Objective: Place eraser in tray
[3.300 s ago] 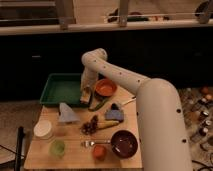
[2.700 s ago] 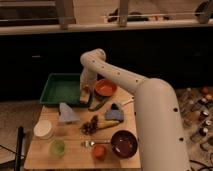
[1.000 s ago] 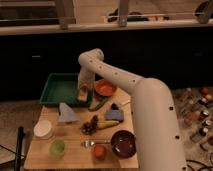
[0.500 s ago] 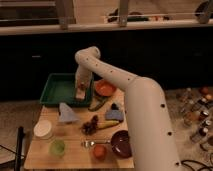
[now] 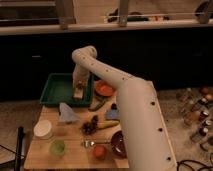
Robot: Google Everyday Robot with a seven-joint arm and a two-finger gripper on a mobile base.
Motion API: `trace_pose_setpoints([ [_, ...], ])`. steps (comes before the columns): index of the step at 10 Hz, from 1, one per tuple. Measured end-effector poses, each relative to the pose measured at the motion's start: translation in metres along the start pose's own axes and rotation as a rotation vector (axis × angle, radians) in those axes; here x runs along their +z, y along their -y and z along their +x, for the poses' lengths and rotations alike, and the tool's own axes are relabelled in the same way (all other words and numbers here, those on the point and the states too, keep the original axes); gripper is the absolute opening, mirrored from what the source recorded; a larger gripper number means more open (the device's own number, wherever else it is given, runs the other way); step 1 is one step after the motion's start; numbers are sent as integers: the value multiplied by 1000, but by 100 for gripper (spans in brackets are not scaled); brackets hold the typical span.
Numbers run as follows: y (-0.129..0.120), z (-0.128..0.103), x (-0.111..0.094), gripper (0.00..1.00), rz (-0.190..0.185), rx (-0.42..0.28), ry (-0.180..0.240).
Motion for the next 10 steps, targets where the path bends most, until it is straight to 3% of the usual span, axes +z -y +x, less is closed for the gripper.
trace_pose_setpoints([
  [2, -1, 1, 6, 15, 2, 5, 12],
  [8, 1, 8, 13, 76, 16, 10, 12],
  [10, 4, 10, 13, 80, 16, 5, 13],
])
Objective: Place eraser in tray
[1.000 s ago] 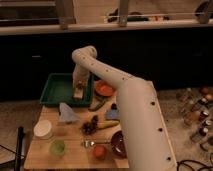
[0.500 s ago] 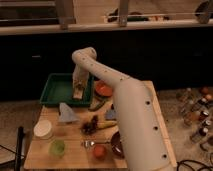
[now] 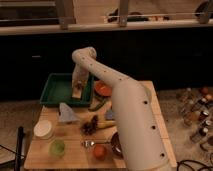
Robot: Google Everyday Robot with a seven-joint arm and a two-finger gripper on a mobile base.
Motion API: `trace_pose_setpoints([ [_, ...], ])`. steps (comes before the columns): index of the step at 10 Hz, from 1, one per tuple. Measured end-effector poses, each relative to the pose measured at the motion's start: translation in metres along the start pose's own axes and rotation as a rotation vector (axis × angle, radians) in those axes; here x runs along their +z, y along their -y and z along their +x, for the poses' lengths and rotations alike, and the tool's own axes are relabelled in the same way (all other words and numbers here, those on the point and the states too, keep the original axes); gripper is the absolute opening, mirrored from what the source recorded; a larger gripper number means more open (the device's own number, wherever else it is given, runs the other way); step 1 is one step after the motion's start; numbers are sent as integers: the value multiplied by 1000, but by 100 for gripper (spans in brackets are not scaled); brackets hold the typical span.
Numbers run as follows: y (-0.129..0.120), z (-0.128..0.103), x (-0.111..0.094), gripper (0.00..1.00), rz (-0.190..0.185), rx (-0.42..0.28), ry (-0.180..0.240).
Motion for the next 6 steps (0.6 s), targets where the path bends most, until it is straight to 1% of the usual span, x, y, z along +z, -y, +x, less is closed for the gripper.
trace_pose_setpoints([
  [6, 5, 2, -4, 80, -2, -10, -5],
])
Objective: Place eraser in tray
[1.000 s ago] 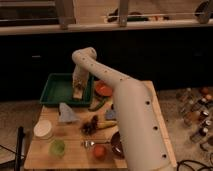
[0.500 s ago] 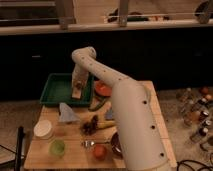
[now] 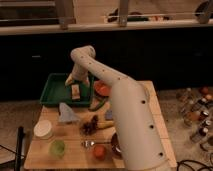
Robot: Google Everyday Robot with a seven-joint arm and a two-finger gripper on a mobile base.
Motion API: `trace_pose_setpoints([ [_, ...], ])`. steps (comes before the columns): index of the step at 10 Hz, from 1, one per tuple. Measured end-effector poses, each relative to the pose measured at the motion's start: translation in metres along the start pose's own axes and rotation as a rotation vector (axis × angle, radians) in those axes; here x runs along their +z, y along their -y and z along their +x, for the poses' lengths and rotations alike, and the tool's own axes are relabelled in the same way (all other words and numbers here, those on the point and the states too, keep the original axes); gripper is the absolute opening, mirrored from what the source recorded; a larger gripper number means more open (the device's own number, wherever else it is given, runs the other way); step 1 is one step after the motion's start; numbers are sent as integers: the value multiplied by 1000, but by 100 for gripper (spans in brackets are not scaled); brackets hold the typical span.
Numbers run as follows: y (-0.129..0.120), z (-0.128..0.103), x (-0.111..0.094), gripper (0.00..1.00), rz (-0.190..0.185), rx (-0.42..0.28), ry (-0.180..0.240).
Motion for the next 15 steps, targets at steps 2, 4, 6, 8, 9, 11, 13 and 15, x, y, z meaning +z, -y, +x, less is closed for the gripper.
trace_pose_setpoints([
  [2, 2, 1, -5, 80, -2, -5, -12],
  [4, 3, 2, -11, 80, -3, -9, -28],
  [6, 4, 3, -13, 80, -3, -12, -36],
  [8, 5, 3, -13, 80, -3, -12, -36],
  [9, 4, 3, -13, 80, -3, -12, -36],
  [11, 4, 3, -13, 80, -3, -11, -36],
  [13, 4, 3, -13, 80, -2, -11, -36],
  [15, 4, 3, -13, 80, -2, -11, -36],
])
